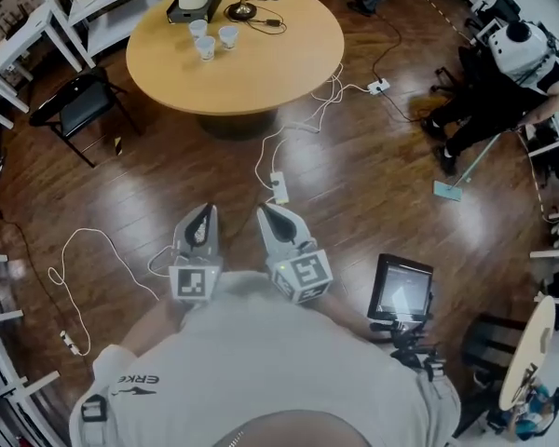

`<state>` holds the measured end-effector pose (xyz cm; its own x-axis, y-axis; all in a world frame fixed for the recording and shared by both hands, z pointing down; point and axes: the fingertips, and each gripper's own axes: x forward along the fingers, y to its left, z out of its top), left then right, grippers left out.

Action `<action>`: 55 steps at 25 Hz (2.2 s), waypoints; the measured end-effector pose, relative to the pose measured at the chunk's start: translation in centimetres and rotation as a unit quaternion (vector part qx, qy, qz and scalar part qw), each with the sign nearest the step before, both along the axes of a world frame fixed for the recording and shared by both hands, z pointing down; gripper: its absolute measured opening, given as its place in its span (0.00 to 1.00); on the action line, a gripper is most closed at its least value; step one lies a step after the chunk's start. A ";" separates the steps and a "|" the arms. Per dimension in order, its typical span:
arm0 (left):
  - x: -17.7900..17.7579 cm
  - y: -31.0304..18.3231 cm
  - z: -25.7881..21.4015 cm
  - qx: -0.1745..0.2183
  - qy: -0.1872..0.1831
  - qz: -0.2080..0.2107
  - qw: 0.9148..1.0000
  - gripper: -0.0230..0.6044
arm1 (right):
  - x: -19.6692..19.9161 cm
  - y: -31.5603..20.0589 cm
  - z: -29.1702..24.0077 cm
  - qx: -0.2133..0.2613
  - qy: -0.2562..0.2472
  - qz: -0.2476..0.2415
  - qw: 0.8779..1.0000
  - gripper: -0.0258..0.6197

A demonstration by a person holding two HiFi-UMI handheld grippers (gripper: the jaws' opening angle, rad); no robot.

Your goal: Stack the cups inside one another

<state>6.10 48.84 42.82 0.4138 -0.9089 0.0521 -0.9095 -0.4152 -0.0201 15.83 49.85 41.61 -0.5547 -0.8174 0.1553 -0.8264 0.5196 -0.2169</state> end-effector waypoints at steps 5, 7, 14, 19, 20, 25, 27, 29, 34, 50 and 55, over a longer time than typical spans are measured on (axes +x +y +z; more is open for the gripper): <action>-1.7 -5.8 0.5 0.000 0.016 0.018 1.000 0.04 | -1.6 -5.0 1.1 -0.006 0.016 0.017 1.000 0.06; -2.7 -8.4 0.3 0.004 0.021 0.027 0.999 0.04 | -2.6 -7.6 1.0 -0.007 0.020 0.027 0.999 0.06; -7.9 -16.9 -0.4 0.002 0.032 0.035 0.999 0.04 | -7.0 -15.7 -0.5 -0.006 0.046 0.043 0.998 0.06; -11.6 -21.7 -1.0 0.007 0.042 0.047 0.998 0.04 | -11.2 -20.8 -0.3 -0.010 0.052 0.049 0.997 0.06; -12.4 -22.4 -1.0 0.008 0.042 0.048 0.998 0.04 | -12.1 -21.7 -0.3 -0.010 0.052 0.048 0.997 0.06; -15.8 -25.5 -0.8 0.001 0.042 0.042 0.998 0.04 | -15.6 -24.6 -0.1 -0.015 0.052 0.041 0.998 0.06; -16.5 -26.4 -0.7 -0.003 0.046 0.039 0.998 0.04 | -16.2 -25.4 0.2 -0.020 0.053 0.041 0.998 0.06; -16.8 -27.2 -0.4 -0.005 0.042 0.040 0.998 0.04 | -16.5 -26.2 0.4 -0.023 0.052 0.044 0.997 0.06; -16.6 -29.4 0.3 -0.010 0.036 0.043 0.998 0.04 | -16.8 -28.6 0.8 -0.028 0.044 0.044 0.998 0.06; -12.0 -42.8 1.4 -0.026 -0.003 0.009 1.000 0.04 | -11.0 -43.0 2.7 -0.037 0.018 0.025 0.999 0.06; -10.2 -46.8 1.9 -0.043 -0.020 -0.009 0.999 0.04 | -8.4 -47.6 3.4 -0.047 0.014 0.015 0.999 0.06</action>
<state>-4.11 2.07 44.69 0.3929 -0.9078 0.1469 -0.9163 -0.4000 -0.0212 7.39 2.23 45.00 -0.5249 -0.8145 0.2471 -0.8475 0.4732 -0.2407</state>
